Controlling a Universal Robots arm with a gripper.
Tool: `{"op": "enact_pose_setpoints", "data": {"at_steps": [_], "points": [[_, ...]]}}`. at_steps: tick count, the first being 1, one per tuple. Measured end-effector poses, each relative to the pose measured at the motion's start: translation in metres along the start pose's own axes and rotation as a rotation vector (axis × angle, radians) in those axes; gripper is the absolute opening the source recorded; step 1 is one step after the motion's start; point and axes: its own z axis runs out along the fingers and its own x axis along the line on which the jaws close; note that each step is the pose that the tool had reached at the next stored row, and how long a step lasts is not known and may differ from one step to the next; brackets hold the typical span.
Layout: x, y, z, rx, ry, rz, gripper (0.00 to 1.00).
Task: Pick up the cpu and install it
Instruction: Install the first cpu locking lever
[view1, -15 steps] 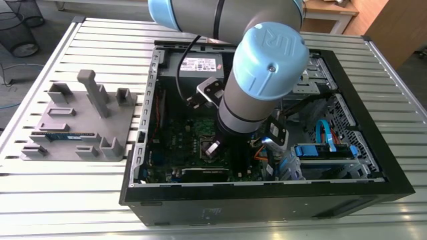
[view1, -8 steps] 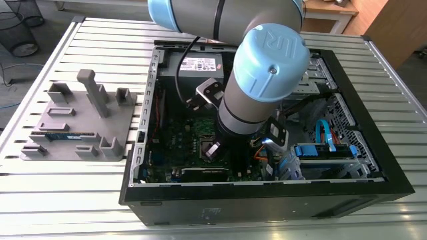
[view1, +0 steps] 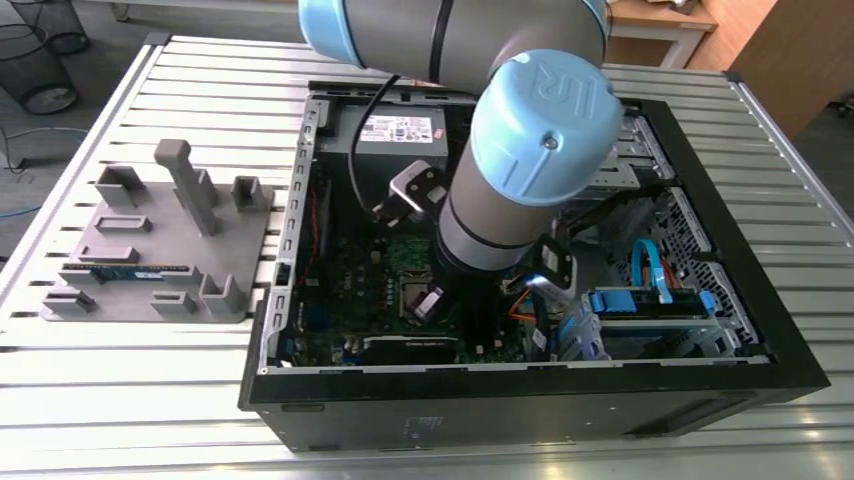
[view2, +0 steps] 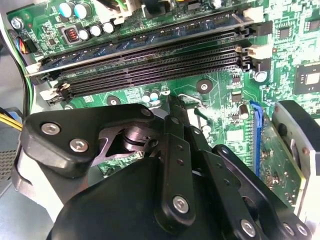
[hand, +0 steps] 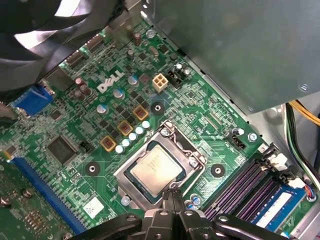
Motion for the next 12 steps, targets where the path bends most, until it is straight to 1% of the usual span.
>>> {"op": "enact_pose_setpoints", "data": {"at_steps": [8,12], "points": [[-0.0022,-0.0027,0.0016,-0.0037,0.0085,-0.055,0.11],[-0.0023,-0.0028,0.0019,-0.0051,0.0113,-0.073,0.11]]}}
